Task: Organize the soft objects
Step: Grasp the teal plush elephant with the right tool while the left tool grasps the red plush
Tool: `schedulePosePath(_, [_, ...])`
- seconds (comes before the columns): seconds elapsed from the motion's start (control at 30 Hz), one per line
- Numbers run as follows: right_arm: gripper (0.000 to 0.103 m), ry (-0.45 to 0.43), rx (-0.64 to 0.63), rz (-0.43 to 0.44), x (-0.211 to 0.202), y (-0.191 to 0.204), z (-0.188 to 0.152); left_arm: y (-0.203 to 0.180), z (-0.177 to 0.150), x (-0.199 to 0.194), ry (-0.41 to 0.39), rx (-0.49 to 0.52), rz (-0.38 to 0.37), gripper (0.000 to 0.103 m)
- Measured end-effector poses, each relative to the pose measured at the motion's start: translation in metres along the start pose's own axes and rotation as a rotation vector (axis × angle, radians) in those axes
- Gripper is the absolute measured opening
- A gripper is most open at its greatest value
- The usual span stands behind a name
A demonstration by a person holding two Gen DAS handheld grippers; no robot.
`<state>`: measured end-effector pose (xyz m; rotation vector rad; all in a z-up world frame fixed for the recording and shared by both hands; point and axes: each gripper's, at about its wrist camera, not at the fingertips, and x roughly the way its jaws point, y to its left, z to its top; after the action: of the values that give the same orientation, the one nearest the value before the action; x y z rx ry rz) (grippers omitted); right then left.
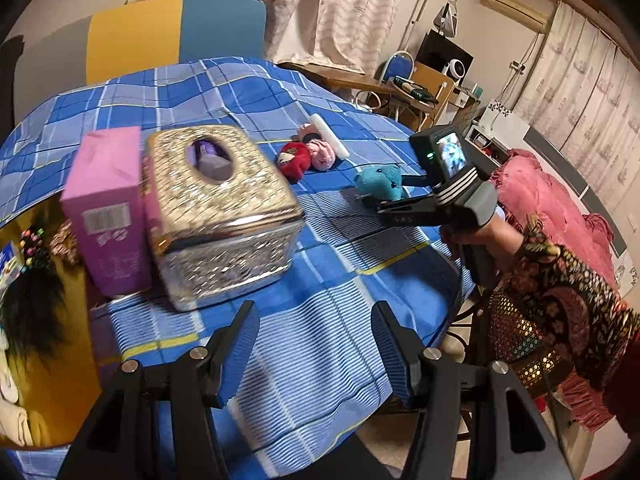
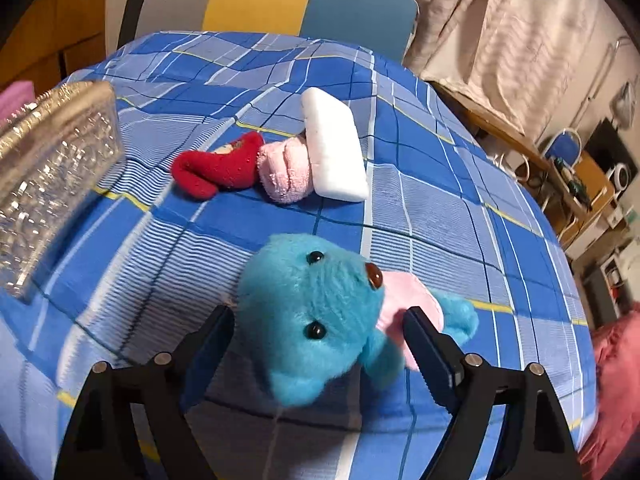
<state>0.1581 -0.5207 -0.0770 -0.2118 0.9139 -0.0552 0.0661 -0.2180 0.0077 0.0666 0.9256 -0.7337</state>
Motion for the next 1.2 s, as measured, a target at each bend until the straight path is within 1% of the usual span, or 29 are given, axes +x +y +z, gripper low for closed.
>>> schedulePosePath(0.03, [0.081, 0.005, 0.011, 0.006, 0.003, -0.001, 0.0, -0.003, 0.004, 0.003, 0.004, 0.003, 0.001, 0.059])
schedulePosePath(0.07, [0.076, 0.014, 0.02, 0.005, 0.005, -0.002, 0.0, -0.006, 0.008, 0.007, 0.009, 0.004, 0.001, 0.059])
schedulePosePath(0.13, [0.07, 0.021, 0.018, 0.006, 0.007, 0.0, 0.002, -0.012, 0.021, 0.017, 0.021, 0.003, -0.016, 0.059])
schedulePosePath(0.2, [0.06, 0.034, 0.021, -0.008, 0.006, 0.002, 0.005, -0.019, 0.031, 0.024, 0.022, 0.007, -0.018, 0.059])
schedulePosePath(0.27, [0.055, 0.033, 0.077, 0.007, 0.0, -0.001, 0.009, -0.027, 0.045, 0.034, 0.032, 0.008, -0.023, 0.059])
schedulePosePath(0.3, [0.053, 0.02, 0.121, 0.038, -0.006, -0.006, 0.012, -0.03, 0.05, 0.037, 0.035, 0.007, -0.033, 0.059])
schedulePosePath(0.33, [0.053, 0.007, 0.149, 0.067, -0.01, -0.01, 0.014, -0.033, 0.057, 0.042, 0.042, 0.007, -0.037, 0.059])
schedulePosePath(0.37, [0.052, -0.014, 0.196, 0.111, -0.017, -0.017, 0.016, -0.036, 0.064, 0.048, 0.051, 0.008, -0.029, 0.059])
schedulePosePath(0.4, [0.052, -0.025, 0.226, 0.135, -0.021, -0.02, 0.017, -0.038, 0.071, 0.053, 0.06, 0.007, -0.022, 0.059])
schedulePosePath(0.43, [0.052, -0.044, 0.277, 0.173, -0.027, -0.028, 0.019, -0.04, 0.079, 0.058, 0.062, 0.002, -0.007, 0.059])
schedulePosePath(0.53, [0.052, -0.097, 0.402, 0.244, -0.042, -0.047, 0.02, -0.042, 0.107, 0.078, 0.076, -0.018, 0.069, 0.059])
schedulePosePath(0.6, [0.052, -0.137, 0.481, 0.274, -0.049, -0.062, 0.017, -0.041, 0.123, 0.095, 0.08, -0.028, 0.095, 0.059])
schedulePosePath(0.63, [0.052, -0.149, 0.514, 0.285, -0.051, -0.069, 0.016, -0.041, 0.134, 0.108, 0.1, -0.036, 0.125, 0.059])
schedulePosePath(0.73, [0.053, -0.171, 0.578, 0.319, -0.054, -0.082, 0.015, -0.039, 0.153, 0.142, 0.158, -0.031, 0.152, 0.06])
schedulePosePath(0.8, [0.053, -0.187, 0.595, 0.329, -0.057, -0.087, 0.015, -0.037, 0.163, 0.164, 0.191, -0.031, 0.201, 0.06])
schedulePosePath(0.83, [0.053, -0.201, 0.601, 0.327, -0.059, -0.089, 0.016, -0.036, 0.169, 0.178, 0.208, -0.025, 0.215, 0.06])
schedulePosePath(0.87, [0.053, -0.208, 0.604, 0.327, -0.06, -0.091, 0.016, -0.035, 0.173, 0.186, 0.211, -0.019, 0.228, 0.06])
schedulePosePath(0.93, [0.053, -0.223, 0.611, 0.322, -0.062, -0.093, 0.017, -0.033, 0.183, 0.206, 0.215, 0.013, 0.283, 0.06])
schedulePosePath(1.03, [0.053, -0.22, 0.631, 0.336, -0.061, -0.097, 0.017, -0.026, 0.191, 0.241, 0.282, 0.043, 0.359, 0.06])
schedulePosePath(1.13, [0.053, -0.216, 0.628, 0.336, -0.059, -0.099, 0.019, -0.016, 0.194, 0.26, 0.307, 0.025, 0.397, 0.06])
schedulePosePath(1.2, [0.053, -0.217, 0.622, 0.335, -0.058, -0.098, 0.02, -0.013, 0.196, 0.27, 0.317, 0.022, 0.396, 0.06])
